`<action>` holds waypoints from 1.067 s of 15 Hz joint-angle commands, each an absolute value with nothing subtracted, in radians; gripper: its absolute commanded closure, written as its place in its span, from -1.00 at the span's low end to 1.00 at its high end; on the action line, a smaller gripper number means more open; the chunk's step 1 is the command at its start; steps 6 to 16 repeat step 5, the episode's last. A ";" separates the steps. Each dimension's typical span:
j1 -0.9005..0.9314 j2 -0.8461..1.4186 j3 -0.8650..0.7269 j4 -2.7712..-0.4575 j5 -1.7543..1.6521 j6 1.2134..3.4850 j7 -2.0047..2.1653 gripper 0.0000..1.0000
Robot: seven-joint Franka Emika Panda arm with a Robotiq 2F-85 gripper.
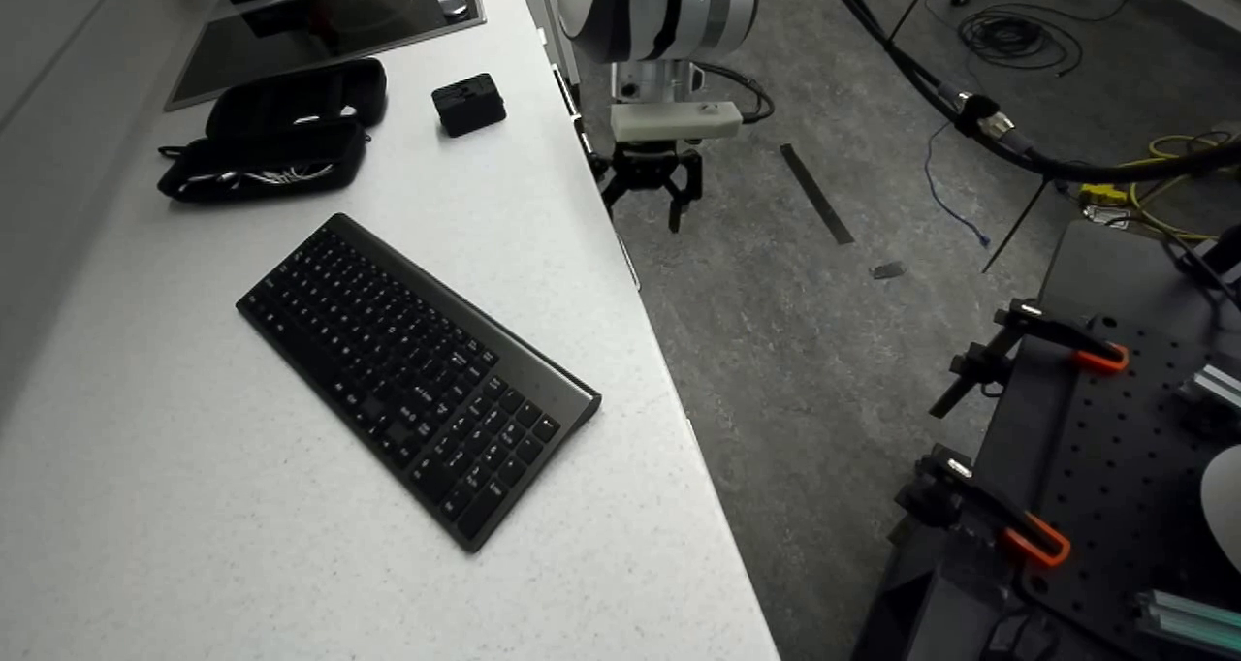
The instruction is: Close the drawer at the left of the oven
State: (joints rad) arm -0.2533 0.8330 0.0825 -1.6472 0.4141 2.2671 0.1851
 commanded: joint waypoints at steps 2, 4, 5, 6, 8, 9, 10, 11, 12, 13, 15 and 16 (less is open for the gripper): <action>-0.236 0.843 0.055 -1.630 0.436 2.246 0.166 -1.00; -0.231 0.843 0.051 -1.632 0.435 2.247 0.167 -1.00; -0.230 0.843 0.050 -1.632 0.434 2.247 0.167 -1.00; -0.230 0.843 0.050 -1.632 0.434 2.247 0.167 -1.00; -0.230 0.843 0.050 -1.632 0.434 2.247 0.167 -1.00; -0.230 0.843 0.050 -1.632 0.434 2.247 0.167 -1.00; -0.230 0.843 0.050 -1.632 0.434 2.247 0.167 -1.00; -0.230 0.843 0.050 -1.632 0.434 2.247 0.167 -1.00; -0.230 0.843 0.050 -1.632 0.434 2.247 0.167 -1.00; -0.230 0.843 0.050 -1.632 0.434 2.247 0.167 -1.00; -0.230 0.843 0.050 -1.632 0.434 2.247 0.167 -1.00; -0.230 0.843 0.050 -1.632 0.434 2.247 0.167 -1.00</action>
